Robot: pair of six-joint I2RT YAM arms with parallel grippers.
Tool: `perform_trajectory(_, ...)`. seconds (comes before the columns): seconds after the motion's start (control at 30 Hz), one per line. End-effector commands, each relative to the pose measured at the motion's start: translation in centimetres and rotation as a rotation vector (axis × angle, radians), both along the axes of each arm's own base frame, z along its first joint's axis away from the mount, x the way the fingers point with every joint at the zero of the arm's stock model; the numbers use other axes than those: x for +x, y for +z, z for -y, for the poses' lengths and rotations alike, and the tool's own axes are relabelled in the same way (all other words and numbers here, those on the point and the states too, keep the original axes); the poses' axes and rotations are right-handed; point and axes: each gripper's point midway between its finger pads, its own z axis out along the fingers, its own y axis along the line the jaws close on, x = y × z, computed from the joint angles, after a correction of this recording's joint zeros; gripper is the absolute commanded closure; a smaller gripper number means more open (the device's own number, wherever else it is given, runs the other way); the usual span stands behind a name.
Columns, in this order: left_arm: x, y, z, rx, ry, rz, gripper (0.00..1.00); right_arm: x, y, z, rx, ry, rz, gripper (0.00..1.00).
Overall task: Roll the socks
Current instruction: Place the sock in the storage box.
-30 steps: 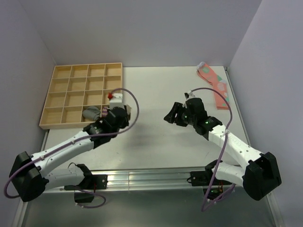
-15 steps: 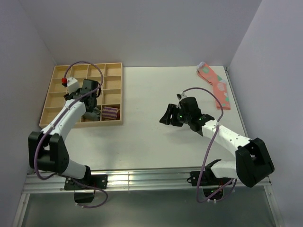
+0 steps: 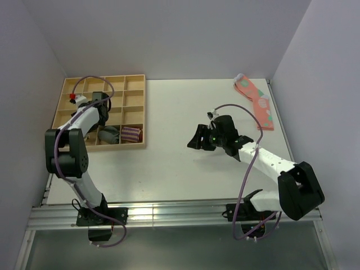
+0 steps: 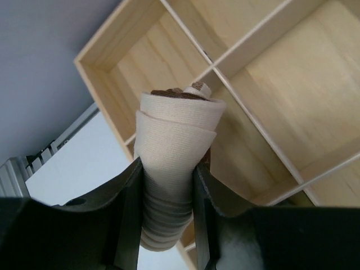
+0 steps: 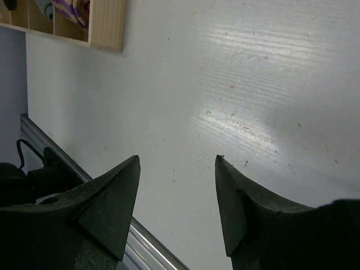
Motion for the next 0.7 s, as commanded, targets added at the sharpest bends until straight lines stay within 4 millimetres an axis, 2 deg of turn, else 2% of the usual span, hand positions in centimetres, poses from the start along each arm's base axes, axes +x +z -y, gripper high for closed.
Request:
perform_trajectory(0.0,1.4,-1.3,0.0,-0.012,-0.014,-0.023,1.0,0.3,0.1,-0.2,0.004,0.022,0.028,0.37)
perform_trajectory(0.13,2.1,-3.0,0.3,-0.032,-0.019,-0.035,1.0,0.3,-0.2,-0.2,0.002,0.025,0.021,0.37)
perform_trajectory(0.17,1.8,-3.9,-0.6,-0.049,0.004,-0.049,1.0,0.3,-0.3,-0.2,0.002,0.025,0.019,0.37)
perform_trajectory(0.23,2.0,-4.6,-0.6,-0.057,0.006,-0.06,1.0,0.3,-0.4,-0.2,0.001,0.026,0.016,0.37)
perform_trajectory(0.4,2.7,-7.4,0.4,-0.135,-0.019,-0.076,1.0,0.3,-0.6,-0.1,-0.008,0.024,0.018,0.37)
perform_trajectory(0.53,3.0,-8.7,1.0,-0.183,-0.037,-0.085,1.0,0.3,-0.7,0.0,-0.012,0.021,0.019,0.37)
perform_trajectory(0.67,2.7,-9.3,1.4,-0.205,-0.056,-0.088,1.0,0.4,-0.7,0.0,-0.015,0.02,0.023,0.37)
